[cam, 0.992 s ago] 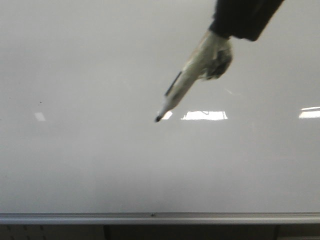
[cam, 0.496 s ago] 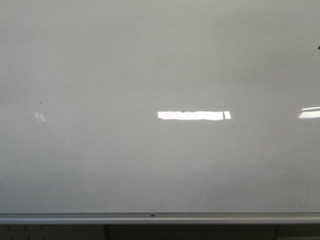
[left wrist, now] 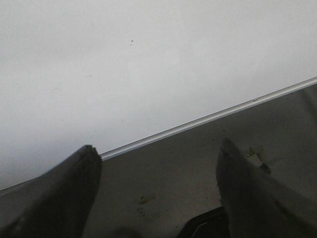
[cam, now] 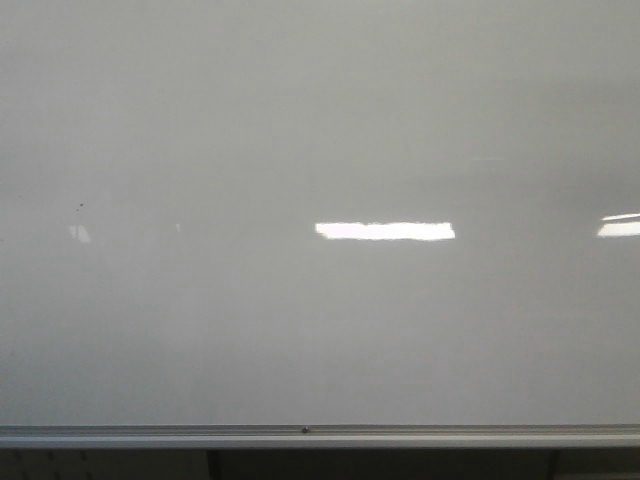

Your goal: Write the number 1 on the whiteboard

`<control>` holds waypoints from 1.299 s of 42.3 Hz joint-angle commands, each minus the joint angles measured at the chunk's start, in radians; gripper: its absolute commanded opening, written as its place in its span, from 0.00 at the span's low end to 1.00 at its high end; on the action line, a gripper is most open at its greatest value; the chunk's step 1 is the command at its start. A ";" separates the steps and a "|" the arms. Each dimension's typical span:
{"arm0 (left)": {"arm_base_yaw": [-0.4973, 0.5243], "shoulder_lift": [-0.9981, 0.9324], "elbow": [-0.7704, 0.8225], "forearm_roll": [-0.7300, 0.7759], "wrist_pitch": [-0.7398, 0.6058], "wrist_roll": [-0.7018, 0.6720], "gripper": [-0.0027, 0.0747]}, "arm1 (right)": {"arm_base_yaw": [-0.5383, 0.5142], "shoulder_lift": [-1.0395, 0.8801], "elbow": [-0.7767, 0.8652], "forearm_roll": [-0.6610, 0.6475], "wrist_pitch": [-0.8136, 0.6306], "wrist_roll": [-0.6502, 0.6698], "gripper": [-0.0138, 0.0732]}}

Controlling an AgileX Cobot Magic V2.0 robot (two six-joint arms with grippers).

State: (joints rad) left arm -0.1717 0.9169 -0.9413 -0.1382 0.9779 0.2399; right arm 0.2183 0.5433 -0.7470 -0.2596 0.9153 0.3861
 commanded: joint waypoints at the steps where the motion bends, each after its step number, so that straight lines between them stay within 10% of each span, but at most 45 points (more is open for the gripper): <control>1: 0.002 -0.013 -0.024 -0.018 -0.061 -0.010 0.66 | -0.006 0.017 -0.013 0.002 -0.167 0.005 0.07; 16: 0.002 -0.007 -0.024 -0.018 -0.061 -0.010 0.66 | -0.010 0.194 -0.075 -0.215 -0.173 0.123 0.07; 38: 0.002 -0.007 -0.024 -0.018 -0.061 -0.010 0.66 | -0.010 0.334 -0.099 -0.186 -0.409 0.127 0.07; 55: 0.002 -0.007 -0.024 -0.018 -0.061 -0.010 0.66 | -0.044 0.426 -0.191 -0.255 -0.313 0.198 0.07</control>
State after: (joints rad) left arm -0.1717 0.9169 -0.9413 -0.1382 0.9772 0.2383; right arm 0.2065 0.9770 -0.9023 -0.4766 0.6330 0.5713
